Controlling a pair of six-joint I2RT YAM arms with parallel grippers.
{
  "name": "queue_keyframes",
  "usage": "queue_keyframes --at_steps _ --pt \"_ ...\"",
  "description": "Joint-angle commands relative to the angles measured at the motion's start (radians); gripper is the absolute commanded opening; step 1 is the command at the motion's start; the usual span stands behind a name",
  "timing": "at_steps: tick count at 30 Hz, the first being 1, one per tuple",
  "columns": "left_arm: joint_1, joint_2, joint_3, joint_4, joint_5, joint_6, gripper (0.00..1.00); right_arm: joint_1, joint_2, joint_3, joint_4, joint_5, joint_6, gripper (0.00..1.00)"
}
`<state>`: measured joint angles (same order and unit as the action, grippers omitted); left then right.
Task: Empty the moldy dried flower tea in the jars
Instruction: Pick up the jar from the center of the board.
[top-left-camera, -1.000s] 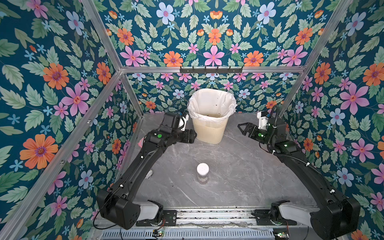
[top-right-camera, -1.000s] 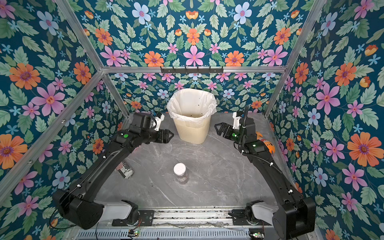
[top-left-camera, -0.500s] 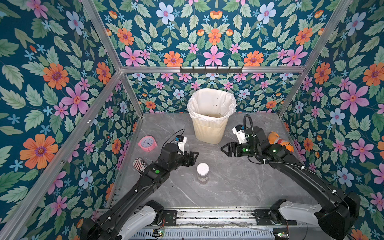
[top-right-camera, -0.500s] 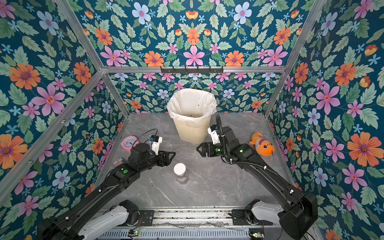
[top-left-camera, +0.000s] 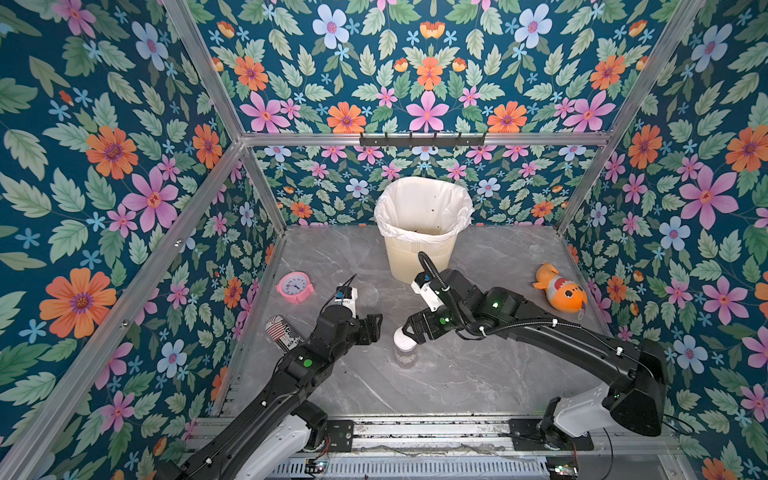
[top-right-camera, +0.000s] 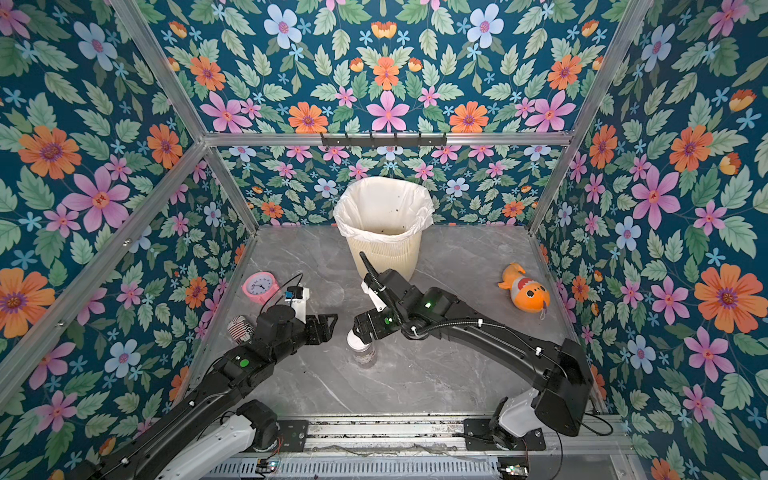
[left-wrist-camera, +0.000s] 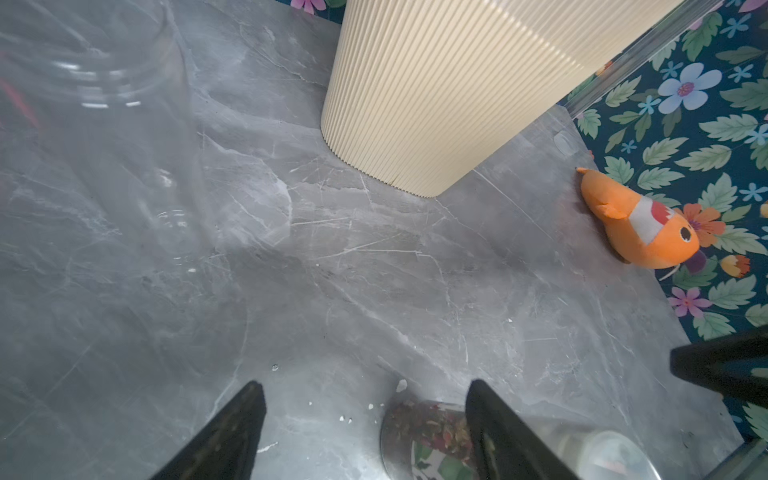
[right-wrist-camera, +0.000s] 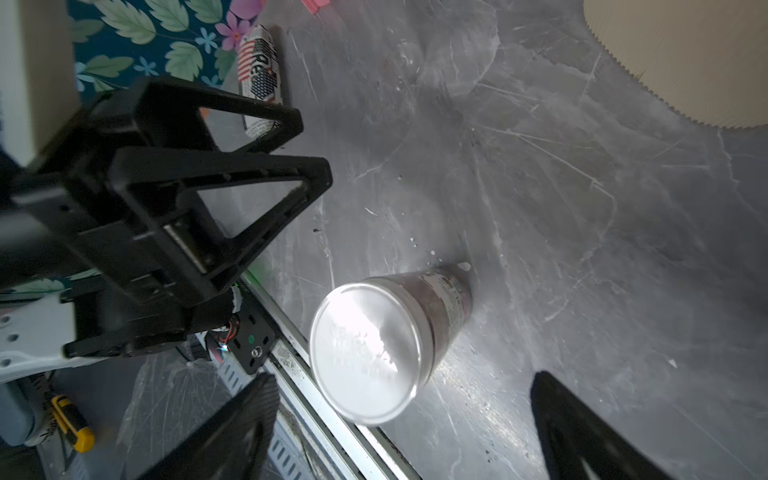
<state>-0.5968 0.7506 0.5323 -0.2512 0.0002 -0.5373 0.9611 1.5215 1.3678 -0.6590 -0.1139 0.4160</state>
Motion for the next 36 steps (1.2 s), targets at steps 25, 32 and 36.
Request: queue_keyframes --at_steps 25,32,36 --pt "0.003 -0.039 -0.062 0.021 -0.025 -0.018 0.81 0.099 0.288 0.198 -0.200 0.122 -0.020 0.65" --pt "0.003 -0.016 -0.036 0.060 0.056 0.043 0.88 0.060 0.201 0.153 -0.175 0.088 -0.022 0.62" --pt "0.002 -0.013 -0.036 0.120 0.114 0.108 0.90 -0.006 0.085 0.077 -0.109 -0.004 -0.008 0.60"
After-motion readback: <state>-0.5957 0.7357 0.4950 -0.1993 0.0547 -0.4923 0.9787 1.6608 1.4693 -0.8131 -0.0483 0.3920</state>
